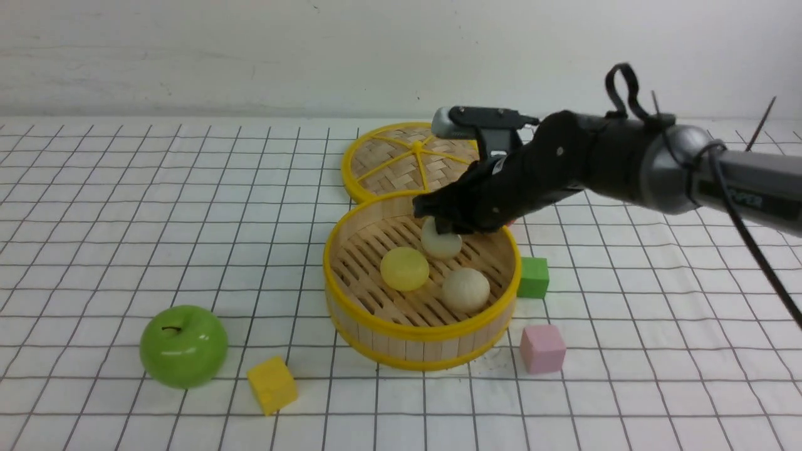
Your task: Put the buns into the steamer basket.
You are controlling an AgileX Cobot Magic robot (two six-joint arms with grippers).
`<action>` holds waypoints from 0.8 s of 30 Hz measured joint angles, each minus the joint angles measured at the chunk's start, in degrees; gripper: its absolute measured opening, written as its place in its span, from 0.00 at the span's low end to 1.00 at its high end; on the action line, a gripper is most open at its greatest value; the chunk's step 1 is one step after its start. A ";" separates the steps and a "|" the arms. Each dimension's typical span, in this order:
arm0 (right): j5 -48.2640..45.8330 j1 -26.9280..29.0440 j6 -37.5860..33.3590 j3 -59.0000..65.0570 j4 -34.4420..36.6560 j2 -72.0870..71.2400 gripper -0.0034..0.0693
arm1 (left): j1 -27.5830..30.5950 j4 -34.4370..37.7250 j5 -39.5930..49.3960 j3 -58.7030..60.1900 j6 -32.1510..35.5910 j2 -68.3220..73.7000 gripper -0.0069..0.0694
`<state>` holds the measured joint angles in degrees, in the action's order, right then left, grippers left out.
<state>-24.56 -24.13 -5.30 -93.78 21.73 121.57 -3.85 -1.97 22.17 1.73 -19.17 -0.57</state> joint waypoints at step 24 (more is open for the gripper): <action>-26.14 0.13 12.49 0.00 -9.17 -21.63 0.38 | 0.00 0.00 0.00 0.00 0.00 0.00 0.32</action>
<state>-50.69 -24.01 7.19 -93.78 12.56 99.94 -3.85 -1.97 22.17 1.73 -19.17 -0.57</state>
